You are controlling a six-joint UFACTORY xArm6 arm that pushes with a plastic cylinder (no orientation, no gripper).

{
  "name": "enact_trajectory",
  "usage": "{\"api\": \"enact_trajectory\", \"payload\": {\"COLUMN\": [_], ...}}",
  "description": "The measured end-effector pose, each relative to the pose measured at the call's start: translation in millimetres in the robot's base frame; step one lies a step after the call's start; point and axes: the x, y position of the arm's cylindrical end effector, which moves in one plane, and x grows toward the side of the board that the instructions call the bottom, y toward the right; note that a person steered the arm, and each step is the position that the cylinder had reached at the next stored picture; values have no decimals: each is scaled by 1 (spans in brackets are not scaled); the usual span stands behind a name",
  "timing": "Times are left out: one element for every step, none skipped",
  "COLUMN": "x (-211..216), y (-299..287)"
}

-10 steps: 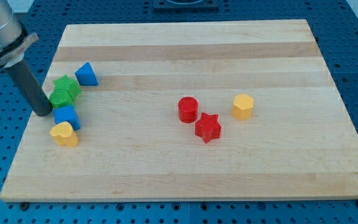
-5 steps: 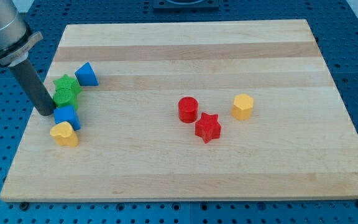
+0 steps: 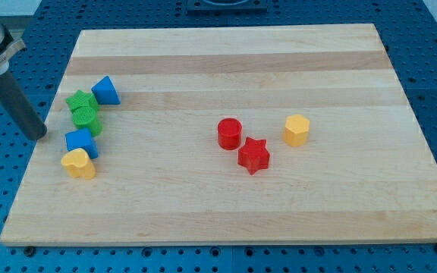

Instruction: Adjust the green blocks in between the blue blocks

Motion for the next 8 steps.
{"api": "enact_trajectory", "payload": {"x": [-38,-61,-60,-66,-66,-66,-66,-66], "y": [-1,-1,17,36,42,58,72,73]}}
